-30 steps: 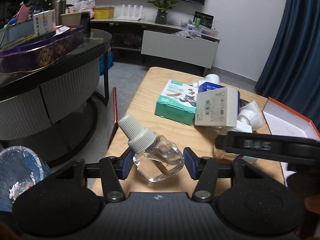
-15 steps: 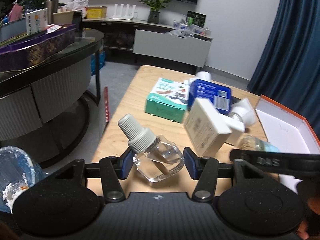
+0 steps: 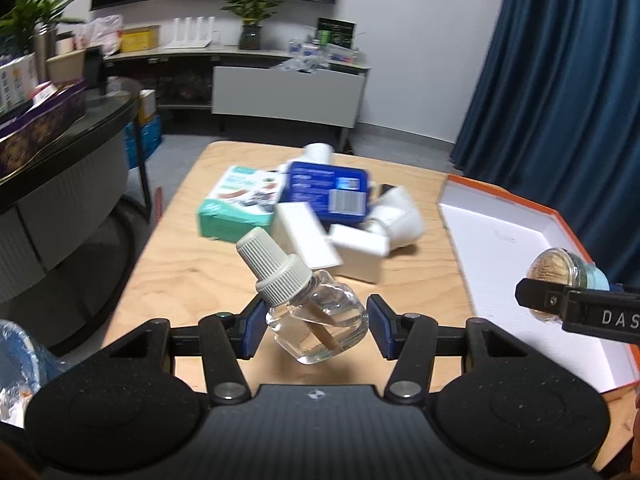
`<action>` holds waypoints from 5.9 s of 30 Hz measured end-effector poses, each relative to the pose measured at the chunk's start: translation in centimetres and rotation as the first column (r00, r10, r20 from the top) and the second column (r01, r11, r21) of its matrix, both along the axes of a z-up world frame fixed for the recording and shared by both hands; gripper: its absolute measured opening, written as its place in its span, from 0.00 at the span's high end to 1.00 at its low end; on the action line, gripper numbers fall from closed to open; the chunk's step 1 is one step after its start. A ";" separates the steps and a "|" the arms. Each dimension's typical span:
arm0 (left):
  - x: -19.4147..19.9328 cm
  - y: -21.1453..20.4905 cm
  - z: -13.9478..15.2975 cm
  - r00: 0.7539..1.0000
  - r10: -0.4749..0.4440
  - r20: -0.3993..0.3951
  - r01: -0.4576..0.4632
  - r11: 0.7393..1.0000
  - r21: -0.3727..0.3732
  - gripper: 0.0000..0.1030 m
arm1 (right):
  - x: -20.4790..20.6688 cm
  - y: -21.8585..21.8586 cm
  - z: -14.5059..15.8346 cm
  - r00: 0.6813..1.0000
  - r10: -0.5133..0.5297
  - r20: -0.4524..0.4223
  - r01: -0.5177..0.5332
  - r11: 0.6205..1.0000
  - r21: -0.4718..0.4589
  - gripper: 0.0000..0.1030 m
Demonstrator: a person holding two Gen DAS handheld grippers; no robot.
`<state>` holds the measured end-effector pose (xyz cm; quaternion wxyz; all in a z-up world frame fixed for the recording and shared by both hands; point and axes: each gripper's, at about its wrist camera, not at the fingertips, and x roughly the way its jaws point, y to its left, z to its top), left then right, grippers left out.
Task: Organize rigid objects
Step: 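Carry the bottle and jar into the white box with both grippers, then open both grippers to release the bottle and jar in the box, then move both grippers back toward the white adapter box and white plug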
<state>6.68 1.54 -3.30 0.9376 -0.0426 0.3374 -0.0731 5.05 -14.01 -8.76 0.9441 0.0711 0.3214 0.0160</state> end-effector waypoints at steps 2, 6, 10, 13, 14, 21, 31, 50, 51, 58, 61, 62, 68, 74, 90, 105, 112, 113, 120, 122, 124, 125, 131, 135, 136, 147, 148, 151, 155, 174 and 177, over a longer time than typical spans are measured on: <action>0.0 -1.0 0.5 1.000 -0.020 0.003 0.020 1.000 0.003 0.47 | -0.3 -1.2 0.1 1.000 -0.020 0.004 0.020 1.000 0.011 0.09; 0.6 -2.9 1.4 0.998 -0.062 -0.003 0.062 0.998 -0.012 0.47 | -0.8 -3.6 0.5 0.998 -0.062 0.017 0.062 0.998 0.021 0.09; 1.4 -5.4 2.4 0.994 -0.110 -0.002 0.110 0.994 -0.011 0.47 | -1.2 -6.1 1.3 0.993 -0.108 0.042 0.107 0.994 0.032 0.09; 2.3 -7.4 3.1 0.989 -0.146 0.004 0.146 0.989 -0.012 0.47 | -1.3 -8.0 1.9 0.988 -0.146 0.059 0.144 0.989 0.037 0.09; 2.6 -8.0 3.3 0.988 -0.157 0.010 0.157 0.988 -0.009 0.47 | -1.3 -8.7 2.0 0.985 -0.157 0.066 0.154 0.987 0.041 0.09; 4.4 -12.0 3.7 0.972 -0.234 0.026 0.234 0.972 -0.010 0.47 | -1.2 -12.5 2.4 0.975 -0.205 0.082 0.202 0.978 0.050 0.09; 6.2 -15.0 2.7 0.960 -0.279 0.002 0.279 0.960 -0.001 0.47 | 0.5 -15.3 2.0 0.972 -0.222 0.082 0.218 0.975 0.055 0.09; 9.5 -18.3 2.1 0.954 -0.301 -0.017 0.301 0.953 0.021 0.47 | 6.6 -16.8 1.8 0.982 -0.175 0.065 0.175 0.985 0.012 0.09; 9.8 -18.4 2.0 0.953 -0.302 -0.018 0.302 0.953 0.022 0.47 | 6.9 -16.9 1.8 0.983 -0.175 0.063 0.174 0.985 0.013 0.09; 11.1 -19.4 1.4 0.952 -0.303 -0.033 0.304 0.953 0.021 0.47 | 9.2 -17.6 1.1 0.985 -0.170 0.041 0.170 0.985 0.012 0.09; 11.6 -19.7 1.2 0.952 -0.303 -0.039 0.304 0.952 0.021 0.47 | 10.0 -17.8 0.6 0.985 -0.169 0.023 0.169 0.985 0.017 0.09; 11.8 -19.9 1.1 0.952 -0.304 -0.042 0.305 0.952 0.022 0.47 | 10.3 -17.9 0.5 0.985 -0.169 0.019 0.169 0.986 0.017 0.09; 12.8 -20.3 0.3 0.952 -0.299 -0.060 0.301 0.953 0.018 0.47 | 11.8 -18.0 -0.2 0.986 -0.164 -0.008 0.164 0.986 0.014 0.09; 13.6 -20.5 -0.2 0.952 -0.297 -0.076 0.298 0.954 0.009 0.47 | 13.5 -17.9 -0.7 0.988 -0.150 -0.032 0.150 0.989 -0.001 0.09; 14.6 -22.7 -1.3 0.936 -0.336 -0.105 0.337 0.941 -0.012 0.47 | 9.8 -20.3 1.4 0.973 -0.204 0.110 0.199 0.979 0.054 0.08; 12.3 -21.9 0.8 0.944 -0.320 -0.084 0.322 0.946 0.020 0.29 | 6.7 -19.5 2.6 0.967 -0.224 0.121 0.219 0.974 0.054 0.08; 10.9 -19.7 2.3 0.967 -0.243 -0.080 0.248 0.967 0.061 0.12 | 5.5 -17.7 2.7 0.976 -0.195 0.099 0.191 0.980 0.050 0.08; 10.7 -19.2 2.5 0.970 -0.231 -0.079 0.236 0.969 0.069 0.10 | 5.4 -17.4 2.6 0.977 -0.189 0.094 0.185 0.982 0.047 0.08; 9.3 -16.4 3.1 0.982 -0.167 -0.084 0.174 0.981 0.081 0.05 | 4.6 -15.3 2.4 0.984 -0.161 0.070 0.158 0.986 0.049 0.07; 8.9 -15.7 3.3 0.985 -0.156 -0.080 0.163 0.983 0.084 0.05 | 4.3 -14.7 2.5 0.986 -0.152 0.070 0.149 0.988 0.047 0.07; 8.5 -15.0 3.4 0.986 -0.144 -0.078 0.151 0.985 0.083 0.05 | 4.0 -14.1 2.6 0.988 -0.138 0.073 0.135 0.990 0.046 0.07; 8.4 -14.6 3.4 0.987 -0.138 -0.080 0.144 0.986 0.079 0.05 | 4.0 -13.8 2.7 0.989 -0.132 0.073 0.129 0.991 0.044 0.07; 7.6 -12.6 3.7 0.992 -0.094 -0.080 0.100 0.992 0.074 0.05 | 3.6 -11.6 3.0 0.993 -0.086 0.077 0.084 0.996 0.036 0.07; 6.9 -11.3 3.8 0.994 -0.072 -0.077 0.078 0.994 0.076 0.05 | 3.5 -10.0 3.1 0.996 -0.055 0.074 0.053 0.998 0.031 0.07; 6.8 -11.0 3.8 0.995 -0.066 -0.077 0.071 0.995 0.076 0.05 | 3.4 -9.7 3.2 0.996 -0.048 0.073 0.046 0.999 0.030 0.07; 5.6 -7.0 3.9 0.997 0.002 -0.077 0.003 0.998 0.067 0.05 | 3.4 -5.9 3.4 0.997 0.038 0.065 -0.040 0.999 0.021 0.07; 5.5 -6.6 3.8 0.997 0.009 -0.079 -0.004 0.998 0.065 0.05 | 3.5 -5.5 3.3 0.997 0.047 0.063 -0.048 0.999 0.019 0.06; 5.2 -5.4 3.6 0.995 0.030 -0.090 -0.025 0.998 0.058 0.05 | 3.7 -4.3 3.2 0.996 0.069 0.055 -0.070 0.997 0.017 0.06; 4.8 -3.9 3.2 0.994 0.054 -0.098 -0.049 0.997 0.053 0.06 | 3.7 -2.7 2.8 0.994 0.097 0.048 -0.099 0.995 0.026 0.06; 3.8 2.4 -0.1 0.972 0.191 -0.138 -0.190 0.982 0.020 0.04 | 3.1 0.8 0.9 0.982 0.189 0.015 -0.189 0.981 0.037 0.06; 4.4 2.5 0.0 0.972 0.199 -0.127 -0.200 0.980 0.007 0.04 | 3.1 0.6 0.7 0.983 0.185 0.015 -0.186 0.982 0.046 0.06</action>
